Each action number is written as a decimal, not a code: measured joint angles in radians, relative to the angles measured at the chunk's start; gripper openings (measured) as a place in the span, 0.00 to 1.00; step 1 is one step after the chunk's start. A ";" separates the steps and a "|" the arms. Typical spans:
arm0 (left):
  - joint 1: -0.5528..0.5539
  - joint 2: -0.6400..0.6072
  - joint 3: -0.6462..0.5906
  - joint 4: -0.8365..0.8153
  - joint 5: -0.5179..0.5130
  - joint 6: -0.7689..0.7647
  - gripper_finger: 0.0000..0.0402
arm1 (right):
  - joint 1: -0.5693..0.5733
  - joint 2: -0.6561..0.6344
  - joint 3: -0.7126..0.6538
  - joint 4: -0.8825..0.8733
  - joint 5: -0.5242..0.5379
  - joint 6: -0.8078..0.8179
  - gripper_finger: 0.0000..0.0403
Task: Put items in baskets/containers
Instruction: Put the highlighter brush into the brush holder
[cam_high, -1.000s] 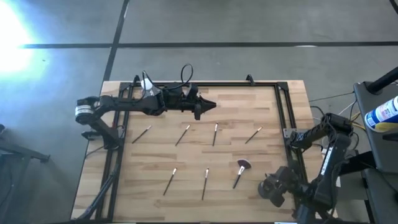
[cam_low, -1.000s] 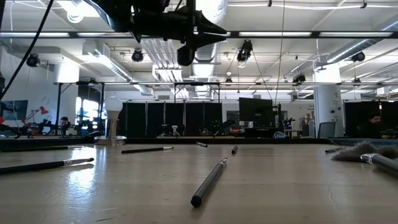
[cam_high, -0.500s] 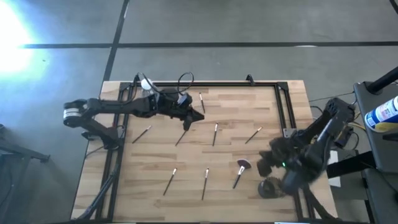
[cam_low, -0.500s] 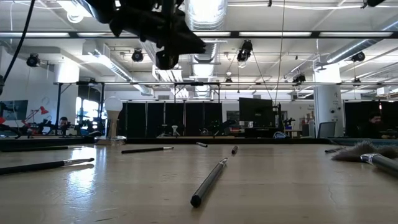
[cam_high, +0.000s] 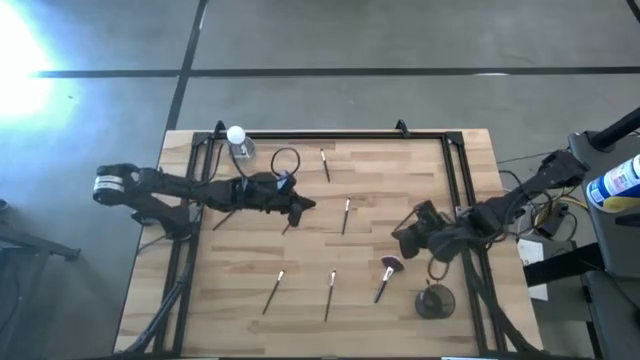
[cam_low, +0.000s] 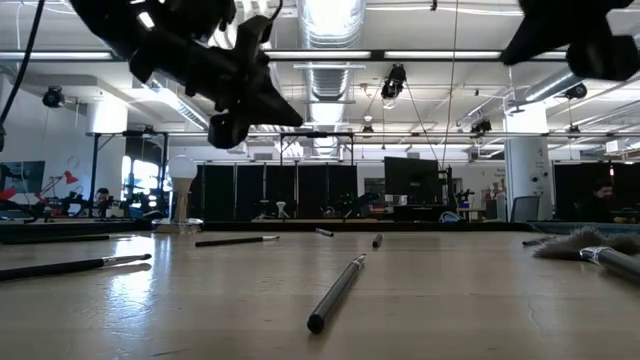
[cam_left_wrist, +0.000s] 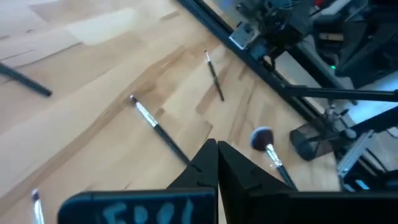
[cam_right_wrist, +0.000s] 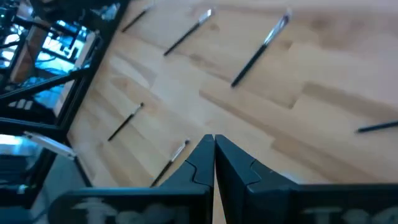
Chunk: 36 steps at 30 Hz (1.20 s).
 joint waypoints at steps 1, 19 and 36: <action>-0.008 -0.006 -0.012 0.004 -0.017 0.000 0.00 | -0.010 0.008 -0.020 0.037 -0.015 0.009 0.02; -0.007 -0.117 -0.205 0.003 0.017 -0.016 0.00 | -0.218 0.272 -0.038 0.007 -0.722 -0.255 0.34; -0.008 -0.130 -0.208 0.004 0.007 -0.068 0.00 | -0.359 0.451 -0.104 0.113 -0.834 -0.558 0.36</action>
